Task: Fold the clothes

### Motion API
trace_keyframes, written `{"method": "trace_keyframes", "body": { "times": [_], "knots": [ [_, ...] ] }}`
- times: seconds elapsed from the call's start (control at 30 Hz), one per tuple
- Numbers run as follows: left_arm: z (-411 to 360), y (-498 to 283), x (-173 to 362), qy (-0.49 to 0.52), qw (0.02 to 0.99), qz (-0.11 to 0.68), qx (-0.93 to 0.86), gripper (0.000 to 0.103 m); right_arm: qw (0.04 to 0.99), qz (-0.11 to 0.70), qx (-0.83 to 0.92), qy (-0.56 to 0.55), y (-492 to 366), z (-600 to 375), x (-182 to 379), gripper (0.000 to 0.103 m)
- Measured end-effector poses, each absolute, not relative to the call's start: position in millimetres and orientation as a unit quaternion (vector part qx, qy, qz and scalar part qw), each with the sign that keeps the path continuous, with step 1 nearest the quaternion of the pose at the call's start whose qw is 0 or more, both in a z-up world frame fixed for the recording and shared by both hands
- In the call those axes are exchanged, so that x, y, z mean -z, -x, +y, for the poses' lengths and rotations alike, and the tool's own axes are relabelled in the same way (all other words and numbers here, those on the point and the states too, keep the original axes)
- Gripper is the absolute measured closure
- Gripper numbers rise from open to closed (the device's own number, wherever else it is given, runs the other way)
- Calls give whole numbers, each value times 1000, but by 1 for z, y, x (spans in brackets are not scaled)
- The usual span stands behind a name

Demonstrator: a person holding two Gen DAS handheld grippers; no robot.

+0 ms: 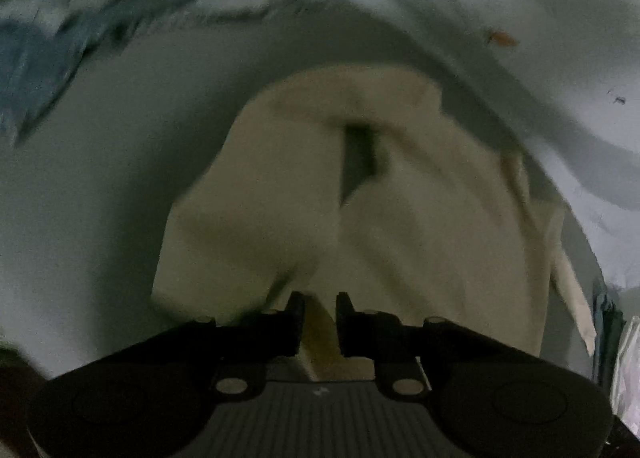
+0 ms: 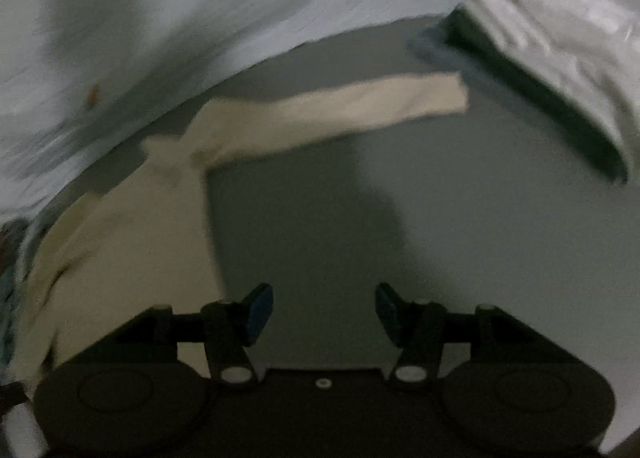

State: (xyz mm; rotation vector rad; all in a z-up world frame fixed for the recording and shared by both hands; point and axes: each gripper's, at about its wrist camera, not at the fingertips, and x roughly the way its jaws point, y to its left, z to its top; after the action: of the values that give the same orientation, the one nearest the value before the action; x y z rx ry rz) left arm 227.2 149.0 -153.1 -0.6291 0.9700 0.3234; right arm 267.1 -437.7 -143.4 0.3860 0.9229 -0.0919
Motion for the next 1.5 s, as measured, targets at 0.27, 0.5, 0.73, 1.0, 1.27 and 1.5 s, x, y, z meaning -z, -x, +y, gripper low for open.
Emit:
{"method": "trace_keyframes", "body": {
  "times": [0.27, 0.5, 0.73, 1.0, 1.27, 1.5],
  "knots": [
    [158, -314, 134, 277, 848, 414, -179, 57, 888, 405, 121, -180, -349, -485, 150, 33],
    [165, -380, 155, 253, 829, 447, -220, 48, 856, 438, 203, -182, -433, -544, 179, 32],
    [157, -424, 178, 205, 820, 493, -206, 46, 842, 459, 228, -172, -464, -558, 206, 31],
    [129, -454, 191, 167, 823, 520, -156, 40, 858, 435, 216, -165, -453, -548, 203, 96],
    [134, -446, 186, 201, 832, 497, -144, 38, 842, 413, 320, -137, -399, -558, 175, 96],
    [147, -446, 183, 197, 842, 479, -151, 38, 825, 443, 340, -84, -387, -531, 172, 62]
  ]
}}
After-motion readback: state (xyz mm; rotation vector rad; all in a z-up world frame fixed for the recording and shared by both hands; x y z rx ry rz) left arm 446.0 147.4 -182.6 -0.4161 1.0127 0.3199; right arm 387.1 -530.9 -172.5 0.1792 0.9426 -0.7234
